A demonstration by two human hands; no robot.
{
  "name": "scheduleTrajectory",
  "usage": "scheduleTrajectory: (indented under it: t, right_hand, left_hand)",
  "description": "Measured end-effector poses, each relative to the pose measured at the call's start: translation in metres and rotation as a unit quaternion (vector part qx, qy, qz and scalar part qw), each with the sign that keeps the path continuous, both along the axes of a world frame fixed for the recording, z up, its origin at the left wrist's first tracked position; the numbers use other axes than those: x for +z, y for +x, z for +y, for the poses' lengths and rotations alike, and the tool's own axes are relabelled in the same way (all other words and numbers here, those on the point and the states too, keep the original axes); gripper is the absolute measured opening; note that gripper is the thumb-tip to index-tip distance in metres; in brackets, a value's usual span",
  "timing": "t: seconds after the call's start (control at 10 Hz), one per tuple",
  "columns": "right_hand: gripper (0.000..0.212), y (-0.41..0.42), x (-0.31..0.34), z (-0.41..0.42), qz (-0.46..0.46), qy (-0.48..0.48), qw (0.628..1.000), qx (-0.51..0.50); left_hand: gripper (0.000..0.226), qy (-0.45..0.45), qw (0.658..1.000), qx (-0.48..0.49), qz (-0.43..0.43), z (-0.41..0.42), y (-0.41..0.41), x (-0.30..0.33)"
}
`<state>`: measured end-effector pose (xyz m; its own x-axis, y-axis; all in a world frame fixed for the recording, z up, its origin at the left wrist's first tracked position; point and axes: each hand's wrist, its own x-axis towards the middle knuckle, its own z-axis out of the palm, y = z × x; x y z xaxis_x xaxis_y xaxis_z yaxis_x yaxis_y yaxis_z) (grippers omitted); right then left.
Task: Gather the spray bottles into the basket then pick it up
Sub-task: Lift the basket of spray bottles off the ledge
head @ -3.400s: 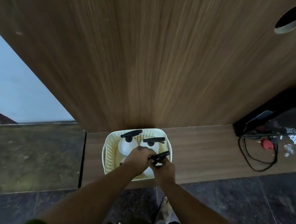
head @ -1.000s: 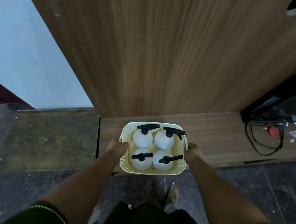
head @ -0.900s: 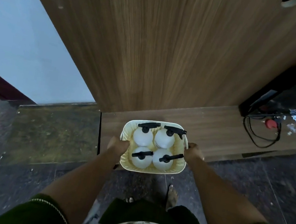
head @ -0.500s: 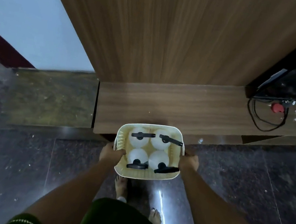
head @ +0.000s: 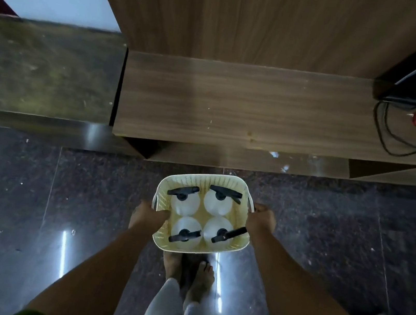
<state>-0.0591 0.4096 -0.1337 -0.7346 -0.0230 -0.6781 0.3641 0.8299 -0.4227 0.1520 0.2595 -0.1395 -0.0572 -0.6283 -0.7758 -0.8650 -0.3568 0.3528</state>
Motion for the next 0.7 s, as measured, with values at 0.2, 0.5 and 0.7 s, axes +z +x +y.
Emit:
scheduleTrajectory:
  t: [0.2,0.5,0.7]
  right_hand:
    - [0.032,-0.023,-0.076,-0.030,0.025,-0.008,0.999,0.025]
    - [0.032,-0.074,-0.198,-0.113,0.069,-0.069,0.995,0.023]
    - [0.034,-0.120,-0.264,-0.166,0.048,-0.143,0.989,0.004]
  left_hand:
    - [0.060,-0.024,0.999,0.025,0.005,-0.022,-0.022,-0.085]
    - [0.053,-0.135,0.989,0.049,0.044,-0.120,-0.088,-0.197]
    - [0.036,-0.212,0.975,0.037,0.060,-0.171,-0.120,-0.251]
